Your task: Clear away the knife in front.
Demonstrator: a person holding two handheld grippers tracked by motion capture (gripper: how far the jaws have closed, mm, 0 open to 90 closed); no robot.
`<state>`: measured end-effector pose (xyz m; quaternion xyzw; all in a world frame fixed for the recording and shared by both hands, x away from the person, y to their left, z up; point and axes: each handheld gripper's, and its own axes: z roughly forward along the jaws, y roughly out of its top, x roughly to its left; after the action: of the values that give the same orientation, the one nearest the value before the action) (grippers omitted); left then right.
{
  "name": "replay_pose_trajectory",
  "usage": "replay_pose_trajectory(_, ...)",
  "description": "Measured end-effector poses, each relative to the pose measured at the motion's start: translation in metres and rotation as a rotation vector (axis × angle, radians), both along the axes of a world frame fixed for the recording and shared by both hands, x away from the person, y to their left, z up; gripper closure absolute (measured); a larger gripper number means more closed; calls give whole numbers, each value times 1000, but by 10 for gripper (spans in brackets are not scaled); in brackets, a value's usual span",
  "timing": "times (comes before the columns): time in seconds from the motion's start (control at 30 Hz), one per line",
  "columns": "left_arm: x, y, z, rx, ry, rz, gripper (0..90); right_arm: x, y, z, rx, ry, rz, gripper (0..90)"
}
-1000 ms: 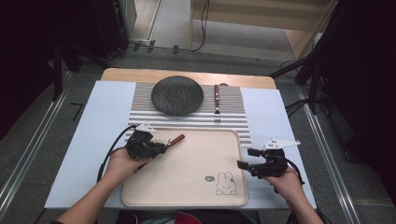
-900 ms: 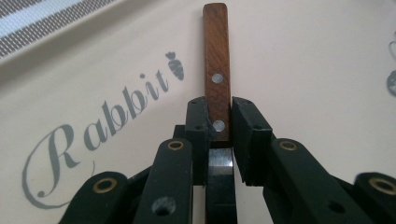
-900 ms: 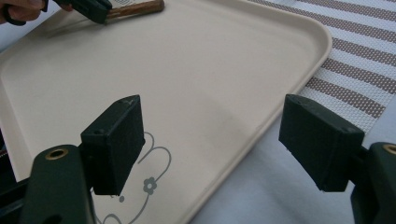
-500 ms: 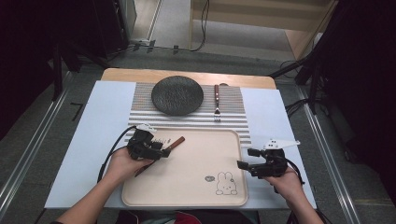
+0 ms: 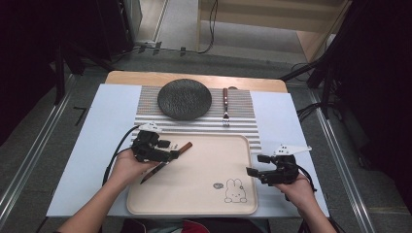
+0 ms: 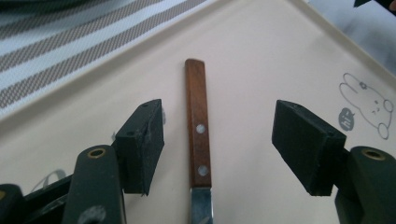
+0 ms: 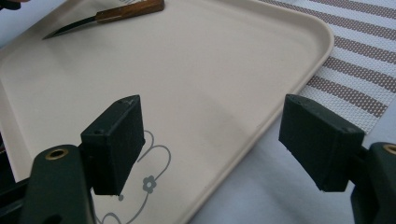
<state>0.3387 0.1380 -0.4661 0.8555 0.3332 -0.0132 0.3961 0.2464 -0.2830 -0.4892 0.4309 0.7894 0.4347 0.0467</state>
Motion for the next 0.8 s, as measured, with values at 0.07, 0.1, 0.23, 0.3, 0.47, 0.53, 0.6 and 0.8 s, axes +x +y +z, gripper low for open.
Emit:
replay_pose_trajectory(0.07, 0, -3, 2, -4, -8, -11, 346, 0, 0, 0, 0, 0, 0, 203)
replay_pose_trajectory(0.1, 0, -5, 2, -3, -10, -16, 346, 0, 0, 0, 0, 0, 0, 203)
replay_pose_trajectory(0.23, 2, -15, 2, 5, -13, -33, 346, 0, 0, 0, -1, 1, 1, 204)
replay_pose_trajectory(0.3, 2, -19, 2, 13, -18, -42, 346, 0, 0, 0, 1, 1, -2, 203)
replay_pose_trajectory(0.47, 4, -30, 0, 30, -18, -64, 347, 0, 0, -1, 1, 1, -2, 203)
replay_pose_trajectory(0.53, 5, -35, -2, 39, -19, -69, 348, 0, -1, -1, 0, 1, -2, 203)
replay_pose_trajectory(0.6, 6, -39, -4, 43, -16, -81, 348, 0, 0, -1, 0, 1, -2, 203)
replay_pose_trajectory(0.8, 7, -52, -8, 54, -12, -102, 350, 0, -1, -1, -1, -1, -1, 204)
